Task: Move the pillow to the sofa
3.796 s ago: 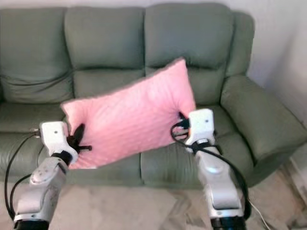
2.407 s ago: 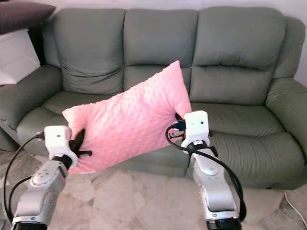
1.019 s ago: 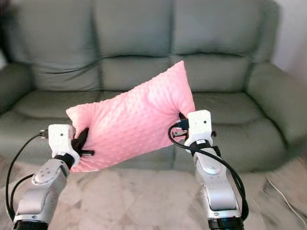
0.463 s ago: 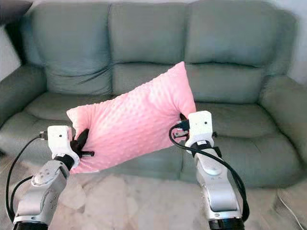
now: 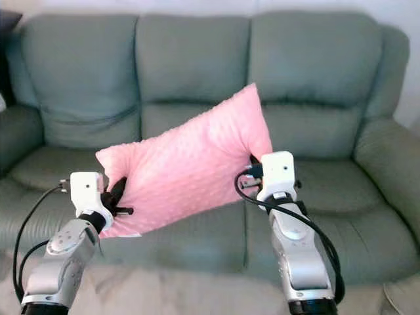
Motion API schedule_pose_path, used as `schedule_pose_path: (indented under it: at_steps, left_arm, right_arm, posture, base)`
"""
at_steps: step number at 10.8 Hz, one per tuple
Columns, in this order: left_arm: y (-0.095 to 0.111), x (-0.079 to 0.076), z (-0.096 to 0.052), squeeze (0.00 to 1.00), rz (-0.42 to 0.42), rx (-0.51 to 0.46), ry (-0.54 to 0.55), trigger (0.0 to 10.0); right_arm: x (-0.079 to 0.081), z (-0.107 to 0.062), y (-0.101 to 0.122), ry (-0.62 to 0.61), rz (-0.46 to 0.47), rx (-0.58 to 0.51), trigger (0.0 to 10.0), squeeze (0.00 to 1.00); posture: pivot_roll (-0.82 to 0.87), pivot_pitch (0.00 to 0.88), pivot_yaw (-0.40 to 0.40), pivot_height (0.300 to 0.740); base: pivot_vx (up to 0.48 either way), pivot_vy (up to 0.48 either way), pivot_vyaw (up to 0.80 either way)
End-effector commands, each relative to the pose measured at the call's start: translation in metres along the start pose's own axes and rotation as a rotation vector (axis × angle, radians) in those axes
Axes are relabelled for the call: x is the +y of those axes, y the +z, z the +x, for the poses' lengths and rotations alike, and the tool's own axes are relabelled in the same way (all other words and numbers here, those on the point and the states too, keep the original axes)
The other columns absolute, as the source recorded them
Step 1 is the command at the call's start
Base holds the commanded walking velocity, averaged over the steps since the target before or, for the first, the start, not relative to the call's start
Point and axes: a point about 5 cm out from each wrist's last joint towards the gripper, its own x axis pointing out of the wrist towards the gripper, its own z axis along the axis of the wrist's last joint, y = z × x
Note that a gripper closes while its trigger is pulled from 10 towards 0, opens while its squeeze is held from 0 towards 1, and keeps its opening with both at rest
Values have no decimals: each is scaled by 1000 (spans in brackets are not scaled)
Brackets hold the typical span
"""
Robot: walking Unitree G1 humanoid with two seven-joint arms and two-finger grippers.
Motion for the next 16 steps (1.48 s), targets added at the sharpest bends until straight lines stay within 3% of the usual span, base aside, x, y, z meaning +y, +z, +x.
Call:
schedule_pose_path:
  at_steps: [1,4,10,16]
  left_arm:
    - [4,7,-1,0,9,-9,25,10000]
    - [3,6,0,0,14,-2,26,10000]
    - [-2,3,2,0,18,34,19,10000]
    - [-2,1,4,0,32,39,-2,10000]
  right_arm:
    - [-1,2,8,0,-6,-36,10000,0]
    - [-1,1,6,1,-5,-30,10000,0]
    - [-1,0,4,-2,1,-19,10000,0]
    - [0,0,5,-7,2,-22,10000,0]
  posture:
    - [-180,9,49,740]
    - [-181,9,48,740]
    - [-184,16,49,740]
    - [-185,17,53,740]
  base:
    - [439,0,0]
    - [419,0,0]
    - [0,0,0]
    - [0,480,0]
